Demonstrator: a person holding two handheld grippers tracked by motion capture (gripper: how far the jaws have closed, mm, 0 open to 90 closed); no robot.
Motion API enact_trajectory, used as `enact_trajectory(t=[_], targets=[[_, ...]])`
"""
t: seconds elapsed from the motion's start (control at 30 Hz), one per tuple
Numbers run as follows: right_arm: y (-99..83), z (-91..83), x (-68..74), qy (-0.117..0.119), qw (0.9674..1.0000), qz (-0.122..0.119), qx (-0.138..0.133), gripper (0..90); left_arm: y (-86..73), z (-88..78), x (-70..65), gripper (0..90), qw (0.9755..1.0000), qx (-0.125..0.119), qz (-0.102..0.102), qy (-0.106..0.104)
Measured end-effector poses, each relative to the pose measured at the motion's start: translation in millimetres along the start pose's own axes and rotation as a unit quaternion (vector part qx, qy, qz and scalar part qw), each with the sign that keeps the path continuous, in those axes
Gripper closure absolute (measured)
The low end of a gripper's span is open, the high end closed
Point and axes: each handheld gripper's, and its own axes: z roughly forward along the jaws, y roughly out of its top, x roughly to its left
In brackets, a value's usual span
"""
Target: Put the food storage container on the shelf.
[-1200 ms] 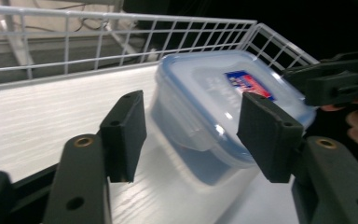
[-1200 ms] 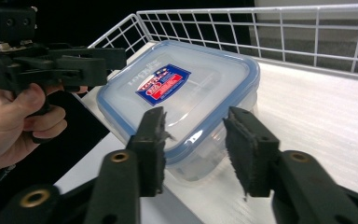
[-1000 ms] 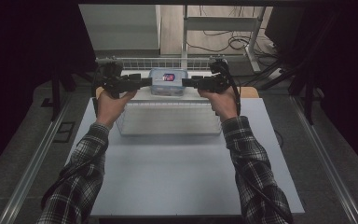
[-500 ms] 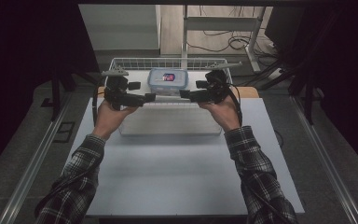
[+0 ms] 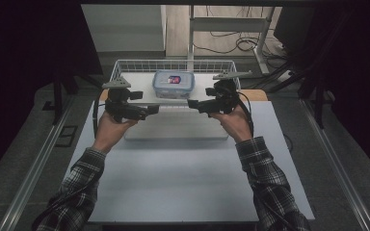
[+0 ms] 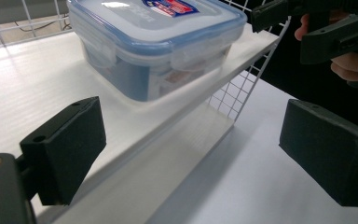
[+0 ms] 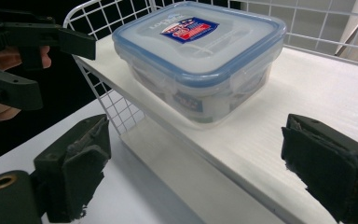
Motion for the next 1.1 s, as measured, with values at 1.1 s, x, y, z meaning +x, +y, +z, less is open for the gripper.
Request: enact_trajectory(t=[1.1], targets=[[-41.4,-19.9,33.2,-0.008,0.9977,-0.066,0.007,1.0,-46.3,-17.9,-38.6,0.4,0.9988,0.026,0.041,0.003]])
